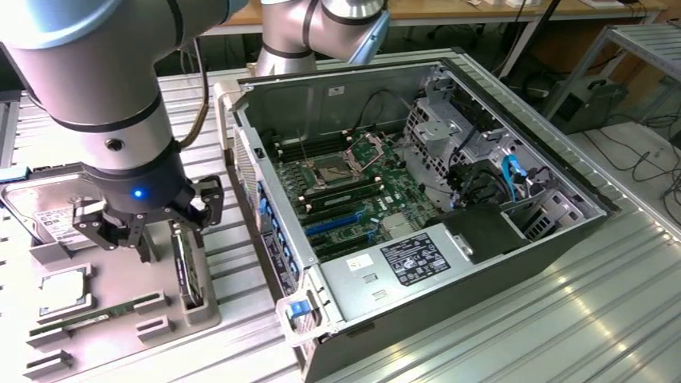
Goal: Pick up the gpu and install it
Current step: 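Pick up the gpu and move the gpu toward the slot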
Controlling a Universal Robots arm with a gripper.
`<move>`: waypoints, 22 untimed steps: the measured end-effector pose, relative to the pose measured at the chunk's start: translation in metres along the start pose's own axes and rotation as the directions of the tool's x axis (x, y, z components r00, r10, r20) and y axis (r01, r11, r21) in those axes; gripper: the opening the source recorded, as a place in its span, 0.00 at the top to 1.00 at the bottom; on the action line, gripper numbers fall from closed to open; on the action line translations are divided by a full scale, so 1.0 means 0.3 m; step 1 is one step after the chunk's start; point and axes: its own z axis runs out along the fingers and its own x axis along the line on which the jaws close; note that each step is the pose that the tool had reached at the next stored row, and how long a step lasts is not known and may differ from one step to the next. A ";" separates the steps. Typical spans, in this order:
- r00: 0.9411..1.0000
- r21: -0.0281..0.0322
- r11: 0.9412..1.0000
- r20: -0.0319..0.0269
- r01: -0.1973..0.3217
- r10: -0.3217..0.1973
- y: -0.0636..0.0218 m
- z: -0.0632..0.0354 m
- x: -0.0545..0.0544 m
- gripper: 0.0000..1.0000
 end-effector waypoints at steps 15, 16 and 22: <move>1.000 0.000 1.000 -0.002 -0.001 0.001 0.003 0.097 -0.009 0.34; 1.000 0.000 1.000 -0.002 -0.001 0.001 0.003 0.102 -0.009 0.34; 1.000 0.003 1.000 -0.002 -0.001 0.001 0.003 0.105 -0.009 0.34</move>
